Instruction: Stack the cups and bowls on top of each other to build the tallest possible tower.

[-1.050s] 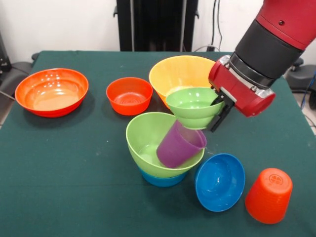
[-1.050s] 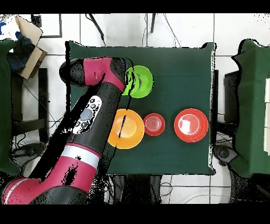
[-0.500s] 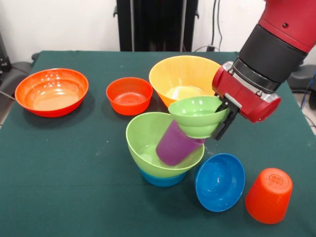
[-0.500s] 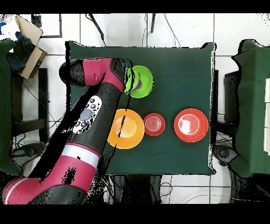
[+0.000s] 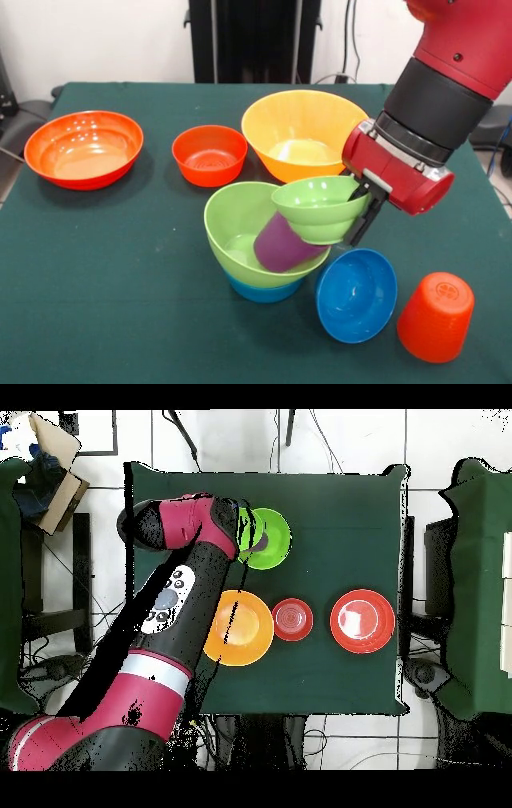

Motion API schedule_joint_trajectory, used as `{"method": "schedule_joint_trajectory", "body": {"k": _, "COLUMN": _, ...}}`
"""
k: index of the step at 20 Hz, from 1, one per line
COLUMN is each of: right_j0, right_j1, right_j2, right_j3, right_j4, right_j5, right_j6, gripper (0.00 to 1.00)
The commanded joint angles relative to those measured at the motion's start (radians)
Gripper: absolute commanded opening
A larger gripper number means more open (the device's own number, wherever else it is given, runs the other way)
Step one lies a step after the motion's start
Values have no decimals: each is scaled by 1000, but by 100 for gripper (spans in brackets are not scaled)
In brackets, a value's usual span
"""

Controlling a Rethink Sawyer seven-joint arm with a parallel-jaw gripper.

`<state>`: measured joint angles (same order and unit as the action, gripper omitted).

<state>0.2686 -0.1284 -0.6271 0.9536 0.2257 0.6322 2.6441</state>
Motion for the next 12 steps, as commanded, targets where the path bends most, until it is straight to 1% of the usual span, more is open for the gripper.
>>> {"method": "schedule_joint_trajectory", "body": {"k": 1, "right_j0": 26, "right_j1": 44, "right_j2": 87, "right_j3": 84, "right_j4": 15, "right_j5": -11, "right_j6": 170, "gripper": 0}}
{"method": "schedule_joint_trajectory", "body": {"k": 7, "right_j0": 42, "right_j1": 49, "right_j2": 65, "right_j3": 95, "right_j4": 18, "right_j5": 24, "right_j6": 190, "gripper": 0}}
{"method": "schedule_joint_trajectory", "body": {"k": 12, "right_j0": 52, "right_j1": 49, "right_j2": 54, "right_j3": 91, "right_j4": 29, "right_j5": 78, "right_j6": 196, "gripper": 0}}
